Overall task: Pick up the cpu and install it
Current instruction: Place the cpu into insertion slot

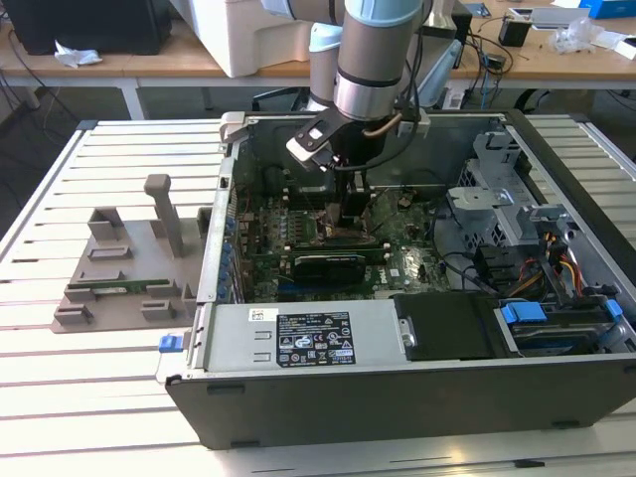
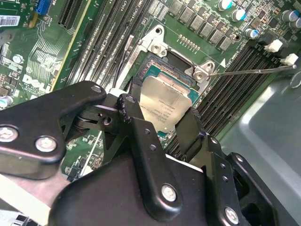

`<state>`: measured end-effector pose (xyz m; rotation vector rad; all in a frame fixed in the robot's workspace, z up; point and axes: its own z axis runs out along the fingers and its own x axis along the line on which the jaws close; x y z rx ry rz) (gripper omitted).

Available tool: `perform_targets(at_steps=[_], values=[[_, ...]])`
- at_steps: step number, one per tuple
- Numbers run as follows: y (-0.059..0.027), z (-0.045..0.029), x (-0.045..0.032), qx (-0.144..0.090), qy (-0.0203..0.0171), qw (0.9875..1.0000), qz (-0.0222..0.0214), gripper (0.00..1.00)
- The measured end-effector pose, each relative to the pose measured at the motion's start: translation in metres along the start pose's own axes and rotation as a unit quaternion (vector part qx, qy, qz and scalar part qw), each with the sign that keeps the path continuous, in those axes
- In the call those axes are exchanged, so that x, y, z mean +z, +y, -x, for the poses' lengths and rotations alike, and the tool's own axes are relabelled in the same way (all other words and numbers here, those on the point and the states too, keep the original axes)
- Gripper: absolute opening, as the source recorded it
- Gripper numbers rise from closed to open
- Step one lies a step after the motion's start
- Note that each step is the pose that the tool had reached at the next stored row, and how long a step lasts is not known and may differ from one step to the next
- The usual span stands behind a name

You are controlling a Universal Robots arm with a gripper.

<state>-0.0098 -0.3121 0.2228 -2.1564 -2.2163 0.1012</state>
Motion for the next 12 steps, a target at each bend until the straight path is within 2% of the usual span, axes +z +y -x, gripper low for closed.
perform_targets(at_steps=[8,12], values=[[0.0003,-0.0001,0.0038,0.000,0.0000,1.0000,0.0000,0.55],[0.0007,-0.0001,0.0091,0.000,0.0001,1.0000,0.0000,0.55]])
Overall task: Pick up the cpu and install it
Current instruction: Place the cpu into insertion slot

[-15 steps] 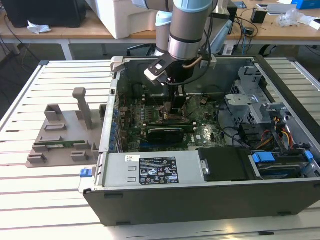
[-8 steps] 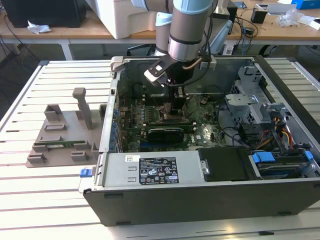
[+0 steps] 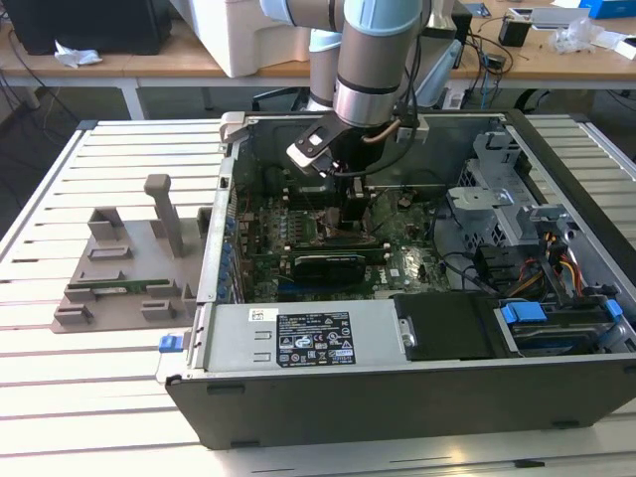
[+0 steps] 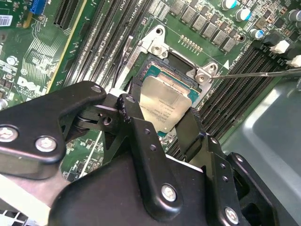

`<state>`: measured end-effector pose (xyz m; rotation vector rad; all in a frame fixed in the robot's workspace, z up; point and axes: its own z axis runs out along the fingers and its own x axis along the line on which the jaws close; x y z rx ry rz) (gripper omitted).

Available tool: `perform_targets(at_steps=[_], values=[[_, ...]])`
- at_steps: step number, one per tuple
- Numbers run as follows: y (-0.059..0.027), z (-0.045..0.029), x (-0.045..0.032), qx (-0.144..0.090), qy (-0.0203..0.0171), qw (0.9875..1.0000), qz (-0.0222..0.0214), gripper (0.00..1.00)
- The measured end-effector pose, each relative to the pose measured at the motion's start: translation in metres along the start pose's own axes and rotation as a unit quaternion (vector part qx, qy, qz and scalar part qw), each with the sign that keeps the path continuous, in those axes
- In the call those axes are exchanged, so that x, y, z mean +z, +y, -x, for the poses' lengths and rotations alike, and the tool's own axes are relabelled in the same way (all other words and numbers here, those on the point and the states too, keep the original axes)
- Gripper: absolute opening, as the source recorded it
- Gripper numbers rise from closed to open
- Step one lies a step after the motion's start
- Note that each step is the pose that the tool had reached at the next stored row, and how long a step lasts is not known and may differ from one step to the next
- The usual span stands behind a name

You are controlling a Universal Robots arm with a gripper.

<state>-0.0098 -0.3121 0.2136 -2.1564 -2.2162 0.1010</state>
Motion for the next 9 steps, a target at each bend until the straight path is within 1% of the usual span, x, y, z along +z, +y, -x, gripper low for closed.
perform_targets(at_steps=[3,9], values=[[0.0003,0.0000,0.0043,0.000,-0.0001,1.0000,0.0000,0.55],[0.0006,0.0020,0.0083,0.000,0.0000,1.0000,0.0000,0.55]])
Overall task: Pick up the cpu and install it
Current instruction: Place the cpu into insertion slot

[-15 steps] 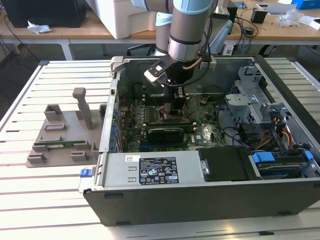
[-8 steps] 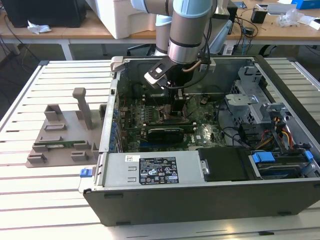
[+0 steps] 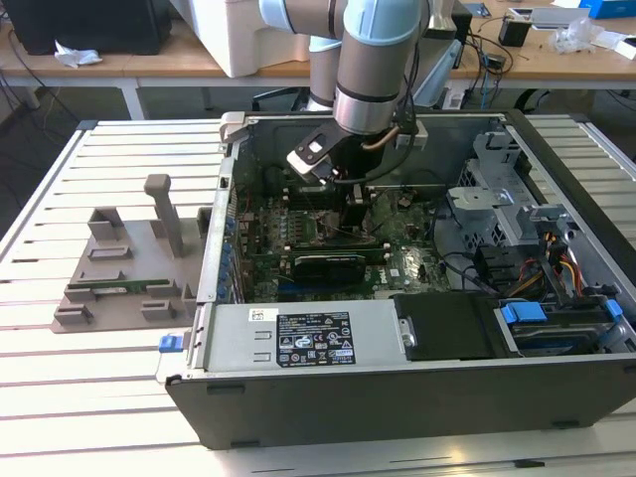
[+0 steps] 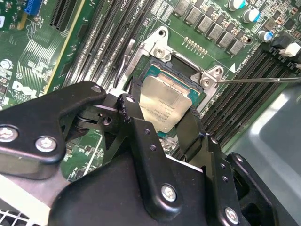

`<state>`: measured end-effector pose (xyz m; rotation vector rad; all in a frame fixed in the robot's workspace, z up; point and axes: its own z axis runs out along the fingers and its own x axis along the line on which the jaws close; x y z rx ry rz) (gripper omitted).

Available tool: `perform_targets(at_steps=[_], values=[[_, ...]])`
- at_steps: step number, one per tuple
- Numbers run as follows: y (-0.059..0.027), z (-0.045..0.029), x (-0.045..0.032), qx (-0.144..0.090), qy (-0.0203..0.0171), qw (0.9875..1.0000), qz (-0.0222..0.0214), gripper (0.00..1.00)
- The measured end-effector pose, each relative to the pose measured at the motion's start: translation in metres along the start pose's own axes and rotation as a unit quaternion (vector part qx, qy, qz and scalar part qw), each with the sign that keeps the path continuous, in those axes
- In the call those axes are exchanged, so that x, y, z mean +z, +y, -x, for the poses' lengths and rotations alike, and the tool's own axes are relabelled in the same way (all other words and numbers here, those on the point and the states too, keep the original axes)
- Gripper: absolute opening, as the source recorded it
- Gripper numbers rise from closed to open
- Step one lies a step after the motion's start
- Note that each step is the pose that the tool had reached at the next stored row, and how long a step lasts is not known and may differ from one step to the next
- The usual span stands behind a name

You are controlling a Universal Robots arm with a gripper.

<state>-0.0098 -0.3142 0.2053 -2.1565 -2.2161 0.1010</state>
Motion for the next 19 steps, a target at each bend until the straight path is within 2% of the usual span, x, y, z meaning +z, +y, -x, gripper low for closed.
perform_targets(at_steps=[8,16,17,18,19], values=[[0.0004,0.0008,0.0044,0.000,-0.0001,1.0000,0.0000,0.55],[0.0005,0.0008,0.0053,0.000,-0.0001,1.0000,0.0000,0.55],[0.0005,0.0007,0.0054,0.000,0.0001,1.0000,0.0000,0.56],[0.0005,0.0007,0.0054,0.000,0.0000,1.0000,0.0000,0.62],[0.0005,0.0008,0.0054,0.000,0.0000,1.0000,0.0000,0.62]])
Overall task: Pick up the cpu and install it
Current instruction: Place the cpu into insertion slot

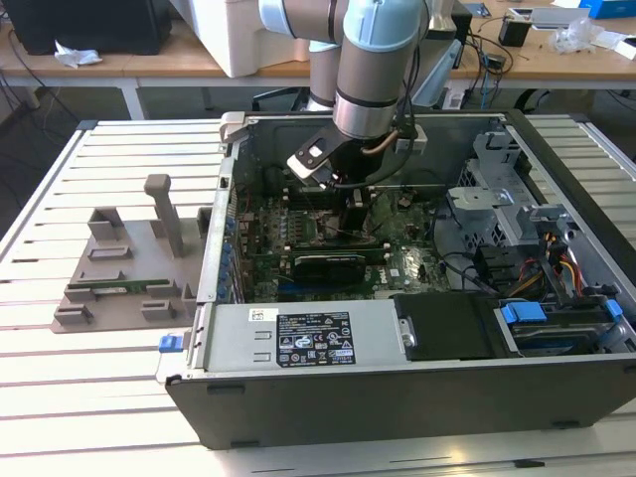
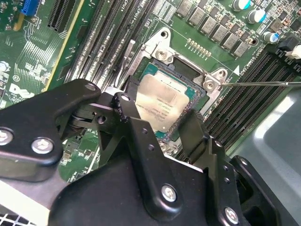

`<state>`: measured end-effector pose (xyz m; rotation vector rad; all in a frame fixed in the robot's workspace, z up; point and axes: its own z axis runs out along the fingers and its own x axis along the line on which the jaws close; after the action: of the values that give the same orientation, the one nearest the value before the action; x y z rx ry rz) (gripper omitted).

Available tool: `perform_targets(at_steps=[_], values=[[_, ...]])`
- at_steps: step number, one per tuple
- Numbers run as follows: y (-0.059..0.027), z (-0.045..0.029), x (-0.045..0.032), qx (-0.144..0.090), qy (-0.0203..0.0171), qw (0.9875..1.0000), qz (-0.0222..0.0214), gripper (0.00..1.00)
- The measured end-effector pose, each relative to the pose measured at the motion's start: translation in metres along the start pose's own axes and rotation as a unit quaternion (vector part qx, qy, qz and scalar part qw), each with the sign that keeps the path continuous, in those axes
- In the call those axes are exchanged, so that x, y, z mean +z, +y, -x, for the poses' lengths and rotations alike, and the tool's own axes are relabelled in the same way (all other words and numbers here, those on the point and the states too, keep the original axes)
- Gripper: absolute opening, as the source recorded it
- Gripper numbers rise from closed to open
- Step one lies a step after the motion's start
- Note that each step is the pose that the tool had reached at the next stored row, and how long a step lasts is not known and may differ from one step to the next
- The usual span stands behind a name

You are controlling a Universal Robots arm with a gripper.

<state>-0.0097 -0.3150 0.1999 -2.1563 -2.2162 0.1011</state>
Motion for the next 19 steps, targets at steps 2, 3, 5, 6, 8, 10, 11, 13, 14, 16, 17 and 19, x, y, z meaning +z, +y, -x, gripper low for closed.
perform_targets(at_steps=[2,3,5,6,8,10,11,13,14,16,17,19], values=[[0.0000,-0.0002,0.0000,0.000,-0.0001,1.0000,0.0000,0.62],[0.0001,-0.0017,0.0000,0.000,0.0000,1.0000,0.0000,0.62],[0.0001,-0.0046,0.0000,0.000,0.0000,1.0000,0.0000,0.62],[0.0001,-0.0051,-0.0001,0.000,0.0000,1.0000,0.0000,0.62],[-0.0006,-0.0052,0.0000,0.000,0.0000,1.0000,0.0000,0.62],[-0.0007,-0.0053,-0.0009,0.000,0.0000,1.0000,0.0001,0.62],[-0.0008,-0.0053,-0.0017,0.000,0.0000,1.0000,0.0001,0.62],[-0.0012,-0.0052,-0.0070,0.000,-0.0001,1.0000,0.0001,0.62],[-0.0015,-0.0051,-0.0099,0.000,0.0000,1.0000,0.0001,0.62],[-0.0019,-0.0051,-0.0154,0.000,0.0000,1.0000,0.0001,0.62],[-0.0022,-0.0051,-0.0191,0.000,-0.0001,1.0000,0.0001,0.62],[-0.0031,-0.0056,-0.0299,0.000,0.0000,1.0000,0.0001,0.61]])
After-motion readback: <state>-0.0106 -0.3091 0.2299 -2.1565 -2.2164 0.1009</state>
